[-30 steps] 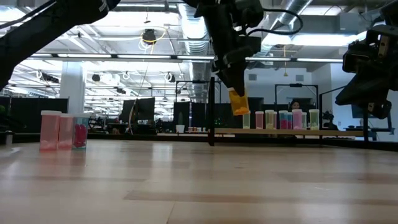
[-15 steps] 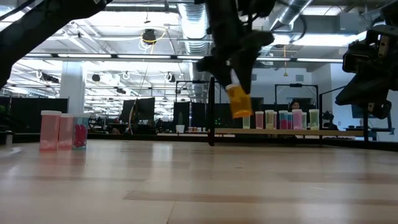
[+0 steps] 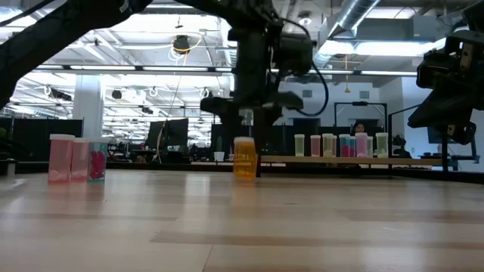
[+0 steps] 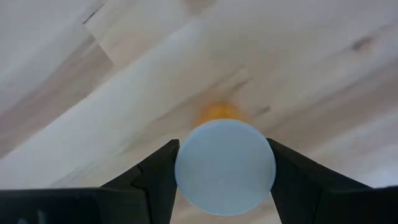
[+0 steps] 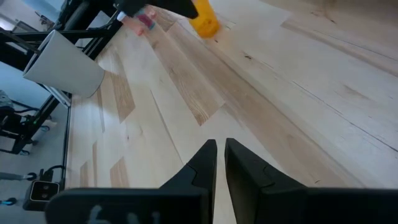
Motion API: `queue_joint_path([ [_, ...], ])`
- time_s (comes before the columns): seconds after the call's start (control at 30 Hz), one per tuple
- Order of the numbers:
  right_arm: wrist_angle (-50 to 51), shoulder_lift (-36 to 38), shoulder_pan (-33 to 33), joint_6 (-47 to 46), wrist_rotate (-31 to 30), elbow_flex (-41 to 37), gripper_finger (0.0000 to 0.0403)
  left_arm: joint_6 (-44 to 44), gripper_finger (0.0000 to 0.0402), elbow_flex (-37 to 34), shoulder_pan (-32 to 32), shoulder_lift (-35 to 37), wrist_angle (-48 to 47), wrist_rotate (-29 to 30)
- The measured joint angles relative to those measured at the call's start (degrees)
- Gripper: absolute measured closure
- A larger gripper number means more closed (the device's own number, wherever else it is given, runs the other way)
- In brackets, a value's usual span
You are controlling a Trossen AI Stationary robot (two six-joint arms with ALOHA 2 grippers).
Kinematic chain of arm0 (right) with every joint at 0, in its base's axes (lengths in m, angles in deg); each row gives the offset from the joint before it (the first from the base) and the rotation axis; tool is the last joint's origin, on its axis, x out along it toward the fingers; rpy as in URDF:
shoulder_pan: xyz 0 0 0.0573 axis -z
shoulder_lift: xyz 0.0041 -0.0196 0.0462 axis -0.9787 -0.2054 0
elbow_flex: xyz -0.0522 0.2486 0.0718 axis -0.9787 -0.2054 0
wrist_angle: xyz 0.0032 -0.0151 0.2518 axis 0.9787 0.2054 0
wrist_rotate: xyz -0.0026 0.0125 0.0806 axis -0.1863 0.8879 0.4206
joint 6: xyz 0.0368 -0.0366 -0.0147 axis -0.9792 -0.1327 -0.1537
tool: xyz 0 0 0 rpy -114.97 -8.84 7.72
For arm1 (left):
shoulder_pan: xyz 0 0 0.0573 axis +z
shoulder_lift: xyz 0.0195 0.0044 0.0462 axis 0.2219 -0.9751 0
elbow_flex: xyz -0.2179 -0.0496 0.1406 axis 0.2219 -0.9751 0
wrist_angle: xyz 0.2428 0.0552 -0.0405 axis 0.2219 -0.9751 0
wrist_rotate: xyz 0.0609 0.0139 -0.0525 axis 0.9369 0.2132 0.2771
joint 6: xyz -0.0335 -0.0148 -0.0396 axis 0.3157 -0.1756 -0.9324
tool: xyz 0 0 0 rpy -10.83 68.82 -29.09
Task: Pick and place medicine bottles onto shelf by color
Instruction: Move the orange pill bottle to the center of the table
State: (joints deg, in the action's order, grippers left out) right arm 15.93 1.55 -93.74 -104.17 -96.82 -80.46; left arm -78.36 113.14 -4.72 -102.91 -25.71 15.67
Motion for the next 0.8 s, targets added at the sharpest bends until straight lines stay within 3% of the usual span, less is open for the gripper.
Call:
queue_joint_path([
  [0.27,-0.02,0.00,0.00,0.00,0.00,-0.01,0.0347,-0.78,0.0207,-2.11,1.00,0.22,4.62,0.71],
  [0.53,-0.02,0.00,0.00,0.00,0.00,0.00,0.0347,-0.29,0.0205,-0.81,1.76,-0.09,2.88,1.34],
  [0.8,0.00,0.00,0.00,0.00,0.02,0.00,0.0347,-0.39,0.0146,-0.16,2.36,-0.13,2.09,-0.22],
])
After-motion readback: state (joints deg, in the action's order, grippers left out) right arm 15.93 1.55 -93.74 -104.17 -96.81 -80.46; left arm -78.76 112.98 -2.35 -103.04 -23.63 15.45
